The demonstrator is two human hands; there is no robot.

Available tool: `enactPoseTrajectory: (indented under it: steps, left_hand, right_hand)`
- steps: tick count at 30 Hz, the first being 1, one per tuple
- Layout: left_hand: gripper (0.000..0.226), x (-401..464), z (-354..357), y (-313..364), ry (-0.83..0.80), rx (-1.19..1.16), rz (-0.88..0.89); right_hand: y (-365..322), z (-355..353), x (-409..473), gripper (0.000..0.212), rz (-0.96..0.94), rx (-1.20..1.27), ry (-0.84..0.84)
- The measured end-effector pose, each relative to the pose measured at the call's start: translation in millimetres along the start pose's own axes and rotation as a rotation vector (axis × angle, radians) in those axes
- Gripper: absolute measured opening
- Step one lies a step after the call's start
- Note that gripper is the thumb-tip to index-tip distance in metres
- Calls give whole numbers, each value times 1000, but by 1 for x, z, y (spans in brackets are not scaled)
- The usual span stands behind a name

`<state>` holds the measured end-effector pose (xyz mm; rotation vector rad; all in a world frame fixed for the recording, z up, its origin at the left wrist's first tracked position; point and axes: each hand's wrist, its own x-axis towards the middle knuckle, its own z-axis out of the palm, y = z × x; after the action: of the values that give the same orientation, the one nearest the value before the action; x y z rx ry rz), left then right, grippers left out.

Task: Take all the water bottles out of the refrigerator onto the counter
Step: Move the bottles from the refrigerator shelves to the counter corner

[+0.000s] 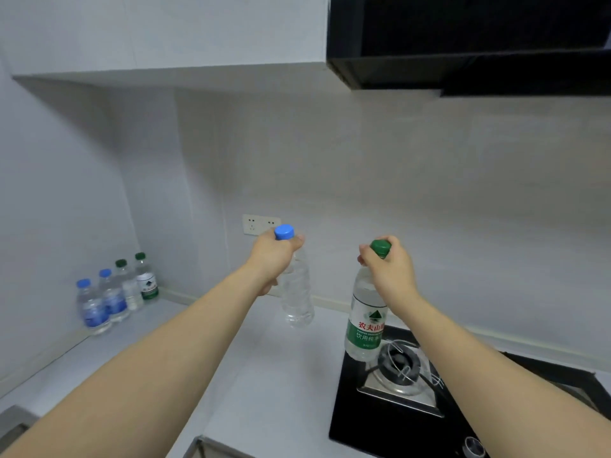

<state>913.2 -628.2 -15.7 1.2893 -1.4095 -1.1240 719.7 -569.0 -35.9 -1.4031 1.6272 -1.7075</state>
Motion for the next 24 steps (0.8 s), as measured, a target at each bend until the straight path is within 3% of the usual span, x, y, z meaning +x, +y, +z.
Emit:
enactPoseTrajectory:
  steps: [3,14,24]
  left_hand:
    - [36,28,-20,-8,42,-5,-1]
    - [26,127,-90,-23,229,34,-9]
    - [21,175,-171,-79,393,-14,-117]
  right_hand:
    - [4,36,24,12,-13,34,-48]
    - [21,157,126,17,-29,117,-243]
    - [48,281,143,17,26,141,-434]
